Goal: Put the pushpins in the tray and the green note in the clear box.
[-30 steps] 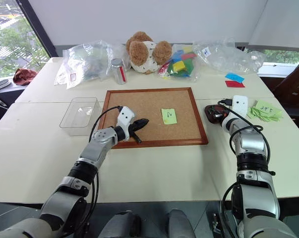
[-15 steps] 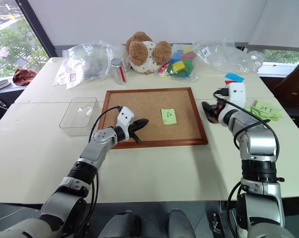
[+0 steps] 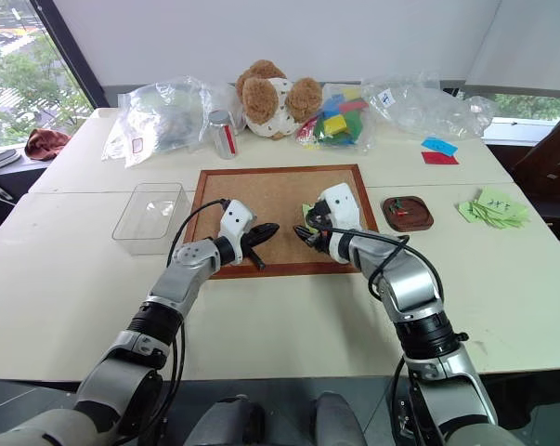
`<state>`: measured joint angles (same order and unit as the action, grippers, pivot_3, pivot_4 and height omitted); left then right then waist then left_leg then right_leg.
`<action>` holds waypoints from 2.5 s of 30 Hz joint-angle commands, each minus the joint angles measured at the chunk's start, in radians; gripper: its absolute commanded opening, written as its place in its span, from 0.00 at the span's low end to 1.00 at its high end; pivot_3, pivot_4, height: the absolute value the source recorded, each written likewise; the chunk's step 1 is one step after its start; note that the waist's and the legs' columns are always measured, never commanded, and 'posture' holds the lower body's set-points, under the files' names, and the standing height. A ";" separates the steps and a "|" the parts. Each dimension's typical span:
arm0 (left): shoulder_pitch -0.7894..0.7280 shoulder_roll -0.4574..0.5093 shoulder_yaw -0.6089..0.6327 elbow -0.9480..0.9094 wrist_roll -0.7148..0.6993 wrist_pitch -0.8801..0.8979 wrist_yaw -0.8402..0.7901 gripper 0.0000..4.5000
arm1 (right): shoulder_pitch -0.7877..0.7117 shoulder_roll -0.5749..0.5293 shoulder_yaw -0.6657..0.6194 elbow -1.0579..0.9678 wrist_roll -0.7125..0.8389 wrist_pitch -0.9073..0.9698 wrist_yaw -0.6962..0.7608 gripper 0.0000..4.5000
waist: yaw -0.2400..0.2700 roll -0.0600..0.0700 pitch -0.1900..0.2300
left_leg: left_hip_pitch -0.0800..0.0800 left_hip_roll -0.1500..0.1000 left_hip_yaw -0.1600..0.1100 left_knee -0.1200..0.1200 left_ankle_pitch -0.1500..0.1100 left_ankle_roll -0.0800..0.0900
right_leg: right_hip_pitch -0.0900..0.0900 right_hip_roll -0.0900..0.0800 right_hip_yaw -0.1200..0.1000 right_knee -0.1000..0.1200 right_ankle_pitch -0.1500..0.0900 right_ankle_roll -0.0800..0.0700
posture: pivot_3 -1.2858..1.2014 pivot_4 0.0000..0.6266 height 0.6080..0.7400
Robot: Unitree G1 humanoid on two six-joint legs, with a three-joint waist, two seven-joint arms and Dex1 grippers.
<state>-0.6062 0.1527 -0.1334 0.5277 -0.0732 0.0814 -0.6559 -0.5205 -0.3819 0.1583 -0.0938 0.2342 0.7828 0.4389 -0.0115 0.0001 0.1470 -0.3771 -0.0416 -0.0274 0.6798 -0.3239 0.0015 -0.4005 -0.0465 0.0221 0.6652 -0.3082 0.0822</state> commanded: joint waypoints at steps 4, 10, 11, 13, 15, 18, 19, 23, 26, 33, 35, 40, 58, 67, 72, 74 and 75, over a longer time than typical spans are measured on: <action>0.041 0.002 -0.017 0.042 0.017 0.034 0.000 0.00 | -0.014 0.016 -0.020 0.076 -0.036 -0.084 0.001 0.43 | -0.001 0.000 0.000 | 0.000 0.000 0.000 0.000 0.001 -0.002 | 0.000 0.000 0.000 0.000 0.000 0.000 | 0.52 0.24 1.00; 0.045 0.001 -0.016 0.036 0.015 0.037 0.004 0.00 | -0.024 0.025 -0.038 0.127 -0.041 -0.118 0.004 0.43 | -0.001 0.000 0.000 | 0.000 0.000 0.000 0.000 0.001 -0.001 | 0.000 0.000 0.000 0.000 0.000 0.000 | 0.52 0.24 1.00; 0.046 0.001 -0.016 0.033 0.015 0.038 0.004 0.00 | -0.027 0.027 -0.040 0.134 -0.040 -0.122 0.004 0.43 | -0.001 0.000 0.000 | 0.000 0.000 0.000 0.000 0.001 -0.001 | 0.000 0.000 0.000 0.000 0.000 0.000 | 0.52 0.24 1.00; 0.048 0.000 -0.017 0.030 0.015 0.040 0.005 0.00 | -0.032 0.037 -0.050 0.148 -0.035 -0.126 0.003 0.43 | -0.001 0.000 0.000 | 0.000 0.000 0.000 0.000 0.001 -0.001 | 0.000 0.000 0.000 0.000 0.000 0.000 | 0.52 0.24 1.00; 0.049 -0.002 -0.018 0.029 0.015 0.041 0.006 0.00 | -0.038 0.042 -0.053 0.162 -0.039 -0.133 0.004 0.43 | -0.001 0.000 0.000 | 0.000 0.000 0.000 0.000 0.001 -0.001 | 0.000 0.000 0.000 0.000 0.000 0.000 | 0.52 0.24 1.00; 0.049 -0.003 -0.019 0.029 0.015 0.041 0.007 0.00 | -0.044 0.051 -0.058 0.178 -0.038 -0.139 0.007 0.36 | -0.001 0.000 0.000 | 0.000 0.000 0.000 0.000 0.001 -0.001 | 0.000 0.000 0.000 0.000 0.000 0.000 | 0.52 0.24 1.00; 0.049 -0.003 -0.019 0.029 0.015 0.041 0.007 0.00 | -0.045 0.052 -0.058 0.183 -0.039 -0.142 0.008 0.30 | -0.001 0.000 0.000 | 0.000 0.000 0.000 0.000 0.001 -0.002 | 0.000 0.000 0.000 0.000 0.000 0.000 | 0.52 0.24 1.00; 0.050 -0.004 -0.018 0.028 0.015 0.042 0.009 0.00 | -0.046 0.054 -0.059 0.189 -0.043 -0.147 0.012 0.01 | -0.001 0.000 0.000 | 0.000 0.000 0.000 0.000 0.001 -0.002 | 0.000 0.000 0.000 0.000 0.000 0.000 | 0.52 0.24 1.00; 0.052 -0.004 -0.019 0.026 0.015 0.043 0.009 0.00 | -0.048 0.052 -0.065 0.184 -0.042 -0.145 0.015 0.01 | -0.001 0.000 0.000 | 0.000 0.000 0.000 0.000 0.001 -0.002 | 0.000 0.000 0.000 0.000 0.000 0.000 | 0.52 0.24 1.00; 0.055 -0.004 -0.024 0.025 0.017 0.049 0.003 0.00 | -0.066 0.024 -0.098 0.075 -0.023 -0.084 0.017 0.01 | 0.001 0.000 0.000 | -0.001 0.000 0.000 -0.001 0.001 -0.002 | -0.001 0.000 0.000 0.000 0.000 0.000 | 0.52 0.24 1.00; 0.055 -0.006 -0.026 0.027 0.018 0.049 0.002 0.00 | -0.073 0.013 -0.106 0.028 -0.019 -0.058 0.018 0.01 | 0.001 0.000 0.000 | -0.003 0.000 0.000 -0.001 0.002 -0.003 | -0.004 0.000 0.000 0.000 0.000 0.000 | 0.52 0.24 1.00; 0.055 -0.007 -0.029 0.033 0.020 0.047 -0.002 0.00 | -0.076 -0.012 -0.118 -0.069 -0.008 0.007 0.021 0.01 | 0.001 0.000 0.000 | -0.004 0.000 0.000 0.000 0.001 -0.002 | -0.004 0.000 0.000 0.000 0.000 0.000 | 0.52 0.24 1.00; -0.187 -0.094 0.266 -0.168 -0.443 0.662 -0.014 0.86 | 0.014 -0.201 -0.017 -0.394 -0.016 0.085 0.115 0.00 | -0.001 -0.004 0.002 | -0.017 0.000 -0.001 0.003 0.003 -0.005 | -0.015 0.000 -0.002 0.000 0.000 0.001 | 0.52 0.24 1.00; -0.234 -0.132 0.380 -0.169 -0.608 0.881 0.084 0.99 | -0.005 -0.208 -0.003 -0.425 -0.023 0.087 0.122 0.00 | 0.000 -0.004 0.002 | -0.017 0.000 -0.001 0.003 0.004 -0.007 | -0.016 0.000 -0.001 0.001 0.000 0.001 | 0.52 0.24 1.00; -0.224 -0.139 0.368 -0.183 -0.613 0.898 0.096 0.99 | -0.015 -0.208 -0.001 -0.430 -0.022 0.093 0.124 0.00 | 0.001 -0.004 0.002 | -0.017 0.000 -0.001 0.003 0.004 -0.007 | -0.017 0.000 -0.001 0.001 0.000 0.001 | 0.52 0.24 1.00; -0.218 -0.131 0.368 -0.195 -0.619 0.908 0.092 0.99 | -0.017 -0.207 -0.006 -0.426 -0.023 0.095 0.120 0.00 | 0.001 -0.004 0.002 | -0.017 0.000 -0.001 0.003 0.004 -0.007 | -0.017 0.000 -0.001 0.001 0.000 0.001 | 0.52 0.24 1.00; -0.212 -0.123 0.373 -0.204 -0.625 0.917 0.092 0.99 | -0.018 -0.209 -0.008 -0.424 -0.025 0.096 0.118 0.00 | 0.000 -0.004 0.002 | -0.017 0.000 -0.001 0.003 0.004 -0.007 | -0.017 0.000 -0.001 0.001 0.000 0.001 | 0.52 0.24 1.00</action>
<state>-0.8206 0.0209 0.2348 0.3664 -0.6668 0.9890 -0.5589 -0.5193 -0.5808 0.1676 -0.4873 0.2116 0.8865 0.5583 -0.0111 -0.0038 0.1493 -0.3945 -0.0418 -0.0286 0.6826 -0.3197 -0.0059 -0.4171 -0.0462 0.0207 0.6666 -0.3077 0.0830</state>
